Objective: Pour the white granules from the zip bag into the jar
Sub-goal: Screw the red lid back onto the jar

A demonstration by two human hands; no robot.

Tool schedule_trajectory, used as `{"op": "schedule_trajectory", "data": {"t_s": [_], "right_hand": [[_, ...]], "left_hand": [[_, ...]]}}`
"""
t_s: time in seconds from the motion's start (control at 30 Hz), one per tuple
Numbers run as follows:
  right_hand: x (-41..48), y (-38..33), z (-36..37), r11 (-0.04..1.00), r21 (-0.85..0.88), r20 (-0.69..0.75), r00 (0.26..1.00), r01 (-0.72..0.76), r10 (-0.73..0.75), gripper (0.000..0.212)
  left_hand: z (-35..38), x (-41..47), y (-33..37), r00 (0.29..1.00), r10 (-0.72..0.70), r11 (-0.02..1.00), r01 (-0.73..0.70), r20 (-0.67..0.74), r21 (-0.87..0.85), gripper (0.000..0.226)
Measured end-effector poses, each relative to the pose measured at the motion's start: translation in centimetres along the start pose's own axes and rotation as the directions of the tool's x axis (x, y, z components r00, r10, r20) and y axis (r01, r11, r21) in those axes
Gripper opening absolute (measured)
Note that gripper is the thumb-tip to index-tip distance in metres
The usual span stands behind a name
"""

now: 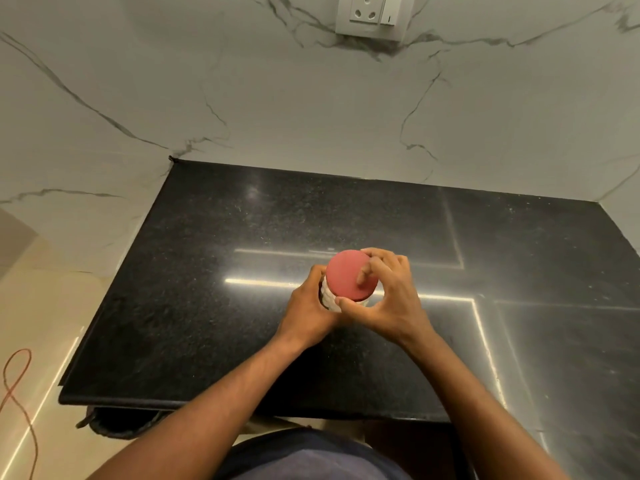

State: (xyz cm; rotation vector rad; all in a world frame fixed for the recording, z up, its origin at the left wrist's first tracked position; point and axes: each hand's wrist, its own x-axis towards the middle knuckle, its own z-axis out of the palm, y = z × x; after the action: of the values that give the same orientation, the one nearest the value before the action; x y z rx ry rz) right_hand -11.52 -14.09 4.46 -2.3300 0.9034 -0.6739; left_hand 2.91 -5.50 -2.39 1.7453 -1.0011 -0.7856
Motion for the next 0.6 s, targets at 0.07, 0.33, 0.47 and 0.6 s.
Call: {"op": "schedule_trajectory", "data": {"t_s": [0.07,0.33,0.47,0.6], "right_hand": [[0.9,-0.1,-1.1,0.997,-0.082,0.112,0.994,0.004,0.005,0.06],[6.1,-2.7,-3.2,0.884,-0.436,0.533,0.84,0.169,0.102,0.085],[7.4,-3.9,-3.4,0.85,-0.451,0.645,0.758,0.273,0.099,0.088],[7.8,-4.2,-3.5,0.832,-0.423,0.724,0.686,0.36,0.072,0.092]], "left_hand": [[-0.2,0.1,-0.1,1.0,0.01,1.0,-0.01,0.0,0.019,0.089],[-0.8,0.5,-0.1,0.999,0.038,0.989,-0.041,0.023,0.143,0.081],[-1.0,0.5,-0.3,0.998,0.06,0.98,-0.065,0.035,0.187,0.087],[-0.9,0.6,-0.1,0.997,0.064,0.98,-0.072,0.051,0.186,0.112]]}}
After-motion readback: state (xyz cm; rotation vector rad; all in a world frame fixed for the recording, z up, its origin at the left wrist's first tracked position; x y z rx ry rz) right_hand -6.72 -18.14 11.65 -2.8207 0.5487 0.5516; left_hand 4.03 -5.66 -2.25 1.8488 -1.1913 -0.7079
